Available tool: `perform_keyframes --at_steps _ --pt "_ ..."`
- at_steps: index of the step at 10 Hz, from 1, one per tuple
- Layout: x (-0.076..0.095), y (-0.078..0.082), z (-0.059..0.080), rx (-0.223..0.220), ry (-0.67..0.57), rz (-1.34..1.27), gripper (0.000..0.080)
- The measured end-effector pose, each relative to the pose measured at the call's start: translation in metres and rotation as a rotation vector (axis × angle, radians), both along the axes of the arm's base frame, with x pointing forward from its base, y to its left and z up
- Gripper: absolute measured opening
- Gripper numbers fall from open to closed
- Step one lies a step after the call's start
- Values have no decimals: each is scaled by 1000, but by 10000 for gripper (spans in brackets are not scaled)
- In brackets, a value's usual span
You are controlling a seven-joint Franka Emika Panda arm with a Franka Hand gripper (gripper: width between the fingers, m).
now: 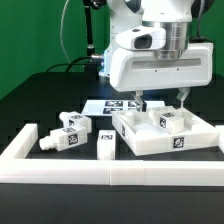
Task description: Assemble one leg
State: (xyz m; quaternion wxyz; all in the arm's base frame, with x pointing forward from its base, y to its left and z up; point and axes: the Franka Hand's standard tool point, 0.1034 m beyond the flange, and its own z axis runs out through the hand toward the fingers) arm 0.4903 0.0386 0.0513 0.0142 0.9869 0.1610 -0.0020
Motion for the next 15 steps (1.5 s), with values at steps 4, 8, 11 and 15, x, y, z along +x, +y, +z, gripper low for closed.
perform_keyframes --at_steps 4,8,11,15 --pt "-9 0 1 -35 139 16 649" --pt "-1 10 2 -103 379 25 649" --pt "1 13 -5 -148 534 36 649" --pt "-6 17 -14 -210 772 39 649"
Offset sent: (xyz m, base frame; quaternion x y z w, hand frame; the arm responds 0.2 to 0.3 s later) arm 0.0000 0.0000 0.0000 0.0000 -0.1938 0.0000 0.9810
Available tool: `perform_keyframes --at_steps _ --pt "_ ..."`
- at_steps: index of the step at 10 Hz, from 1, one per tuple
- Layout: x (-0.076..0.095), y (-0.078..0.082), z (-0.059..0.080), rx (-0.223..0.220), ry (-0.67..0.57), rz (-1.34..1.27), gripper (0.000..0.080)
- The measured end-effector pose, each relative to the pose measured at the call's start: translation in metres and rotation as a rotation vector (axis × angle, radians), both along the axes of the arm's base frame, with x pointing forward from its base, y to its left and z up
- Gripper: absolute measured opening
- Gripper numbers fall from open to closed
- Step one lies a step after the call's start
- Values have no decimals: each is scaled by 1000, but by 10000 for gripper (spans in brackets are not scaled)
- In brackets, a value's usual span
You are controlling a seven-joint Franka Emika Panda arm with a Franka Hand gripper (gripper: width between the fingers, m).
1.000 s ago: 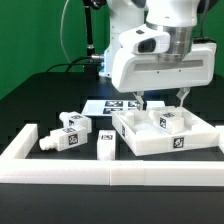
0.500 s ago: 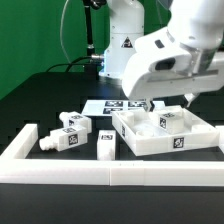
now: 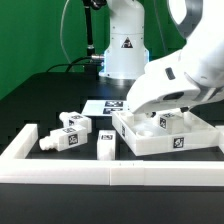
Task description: Assemble one leg
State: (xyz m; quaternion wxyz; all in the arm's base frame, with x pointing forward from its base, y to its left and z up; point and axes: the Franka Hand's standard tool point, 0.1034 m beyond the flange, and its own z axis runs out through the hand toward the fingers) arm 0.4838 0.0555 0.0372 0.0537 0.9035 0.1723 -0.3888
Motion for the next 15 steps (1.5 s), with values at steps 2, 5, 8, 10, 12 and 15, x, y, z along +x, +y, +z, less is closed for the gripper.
perform_keyframes --at_steps 2,5,8,10,12,15 --pt "-7 3 -4 -37 129 3 649" --pt "-1 1 -15 -6 90 19 649" --pt "-5 0 -27 7 73 28 649" --pt "-6 0 -27 5 74 26 563" --pt "-6 0 -27 6 75 26 426" --pt "-3 2 -4 3 107 20 282"
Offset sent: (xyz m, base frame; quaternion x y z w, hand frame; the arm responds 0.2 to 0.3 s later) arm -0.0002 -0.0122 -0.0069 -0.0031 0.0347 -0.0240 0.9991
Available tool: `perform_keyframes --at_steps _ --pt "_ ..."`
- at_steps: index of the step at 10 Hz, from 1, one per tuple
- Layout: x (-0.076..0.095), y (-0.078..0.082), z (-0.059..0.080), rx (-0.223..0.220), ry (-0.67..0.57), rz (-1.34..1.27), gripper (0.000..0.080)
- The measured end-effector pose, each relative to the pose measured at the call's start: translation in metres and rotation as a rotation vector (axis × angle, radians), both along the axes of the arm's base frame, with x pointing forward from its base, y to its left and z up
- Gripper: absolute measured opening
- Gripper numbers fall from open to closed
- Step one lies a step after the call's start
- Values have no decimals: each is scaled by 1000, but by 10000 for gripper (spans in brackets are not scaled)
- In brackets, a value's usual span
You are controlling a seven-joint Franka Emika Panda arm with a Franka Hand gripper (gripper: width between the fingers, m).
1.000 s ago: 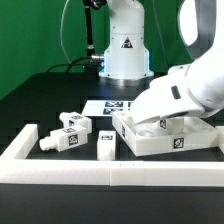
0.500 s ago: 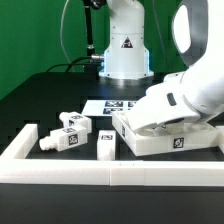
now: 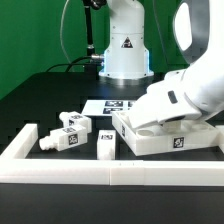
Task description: Assemble one leg
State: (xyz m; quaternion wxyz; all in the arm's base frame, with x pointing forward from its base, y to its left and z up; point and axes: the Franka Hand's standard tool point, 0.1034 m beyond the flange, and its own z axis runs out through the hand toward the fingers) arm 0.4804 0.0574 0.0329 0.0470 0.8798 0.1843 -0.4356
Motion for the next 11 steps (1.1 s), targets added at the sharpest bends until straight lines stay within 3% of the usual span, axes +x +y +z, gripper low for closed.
perform_keyframes --at_steps 2,5,7,8,11 --pt "13 1 36 46 13 9 282" --pt "20 2 35 67 -30 22 282" --pt "32 3 33 93 -148 20 282" --pt "29 6 35 95 -197 -24 282" --pt "37 18 65 118 -365 -50 282"
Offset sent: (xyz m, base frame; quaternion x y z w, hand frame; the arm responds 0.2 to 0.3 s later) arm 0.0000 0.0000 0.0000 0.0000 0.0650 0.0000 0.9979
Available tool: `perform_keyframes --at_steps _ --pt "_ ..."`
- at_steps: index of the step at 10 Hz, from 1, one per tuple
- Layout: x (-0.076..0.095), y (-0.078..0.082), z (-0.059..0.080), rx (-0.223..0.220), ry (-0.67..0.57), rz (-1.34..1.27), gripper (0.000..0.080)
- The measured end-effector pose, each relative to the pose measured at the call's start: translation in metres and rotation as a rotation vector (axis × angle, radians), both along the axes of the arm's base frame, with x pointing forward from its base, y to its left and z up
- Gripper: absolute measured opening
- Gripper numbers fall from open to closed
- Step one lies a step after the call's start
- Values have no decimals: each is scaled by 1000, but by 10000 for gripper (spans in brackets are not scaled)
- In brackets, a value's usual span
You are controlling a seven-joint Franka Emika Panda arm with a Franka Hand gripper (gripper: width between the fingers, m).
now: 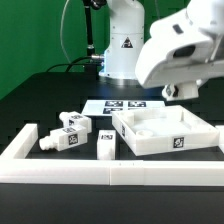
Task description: Assemble one leg
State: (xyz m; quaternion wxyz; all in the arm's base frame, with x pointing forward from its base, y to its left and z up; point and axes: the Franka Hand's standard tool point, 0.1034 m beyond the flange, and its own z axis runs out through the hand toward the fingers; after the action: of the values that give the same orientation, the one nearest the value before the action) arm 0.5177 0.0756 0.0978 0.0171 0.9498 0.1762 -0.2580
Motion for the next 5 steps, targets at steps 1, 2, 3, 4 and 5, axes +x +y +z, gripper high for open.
perform_keyframes --at_steps 1,2,3,4,5 --pt "9 -1 -4 21 -86 5 282" --pt "8 -2 -5 31 -135 4 282" --pt "14 -2 -5 50 -218 8 282" --pt "14 -1 -7 62 -294 -12 282" --pt "6 2 -12 70 -341 -36 282"
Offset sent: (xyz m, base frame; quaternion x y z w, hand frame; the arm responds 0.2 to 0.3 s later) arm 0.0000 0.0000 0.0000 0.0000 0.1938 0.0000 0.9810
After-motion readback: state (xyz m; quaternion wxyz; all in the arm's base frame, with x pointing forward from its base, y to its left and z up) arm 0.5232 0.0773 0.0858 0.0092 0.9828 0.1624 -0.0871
